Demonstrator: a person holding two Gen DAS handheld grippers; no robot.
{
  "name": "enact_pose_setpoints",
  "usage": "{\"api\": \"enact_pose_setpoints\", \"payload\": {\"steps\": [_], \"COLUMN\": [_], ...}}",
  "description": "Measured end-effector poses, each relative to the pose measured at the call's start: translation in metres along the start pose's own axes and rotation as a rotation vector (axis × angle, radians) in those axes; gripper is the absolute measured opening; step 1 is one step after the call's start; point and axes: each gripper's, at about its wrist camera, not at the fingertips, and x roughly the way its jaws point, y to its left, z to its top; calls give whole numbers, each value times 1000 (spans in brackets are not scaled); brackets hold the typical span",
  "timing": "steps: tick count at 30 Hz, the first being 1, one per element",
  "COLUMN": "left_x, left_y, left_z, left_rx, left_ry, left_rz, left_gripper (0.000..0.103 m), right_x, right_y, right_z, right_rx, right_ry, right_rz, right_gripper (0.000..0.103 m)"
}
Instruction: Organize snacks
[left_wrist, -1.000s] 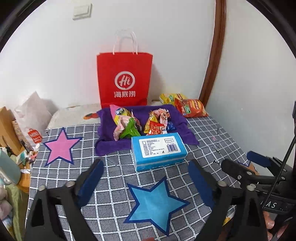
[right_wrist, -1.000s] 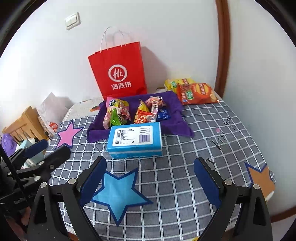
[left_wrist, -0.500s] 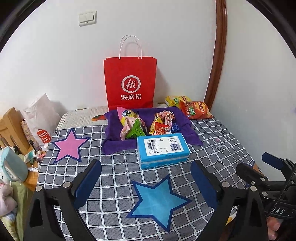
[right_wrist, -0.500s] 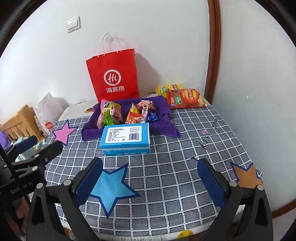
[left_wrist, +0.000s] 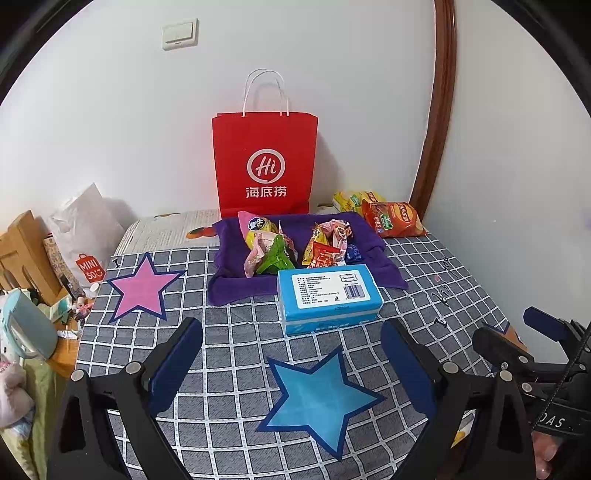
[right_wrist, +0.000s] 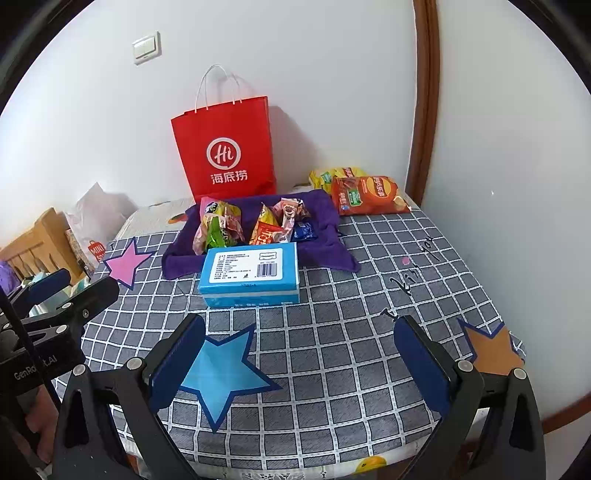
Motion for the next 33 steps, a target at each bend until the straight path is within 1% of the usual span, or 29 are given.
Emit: {"api": "enact_pose_setpoints", "payload": {"steps": [33], "left_x": [1], "left_y": [-1], "left_z": [-4], "left_rx": [-5], "left_ry": [3], "left_rz": [-10], "left_gripper": [97], "right_x": [0], "right_y": [0], "right_z": [-1], "right_rx": [-3], "right_ry": [-6], "right_rz": [7], "right_gripper": [101]}}
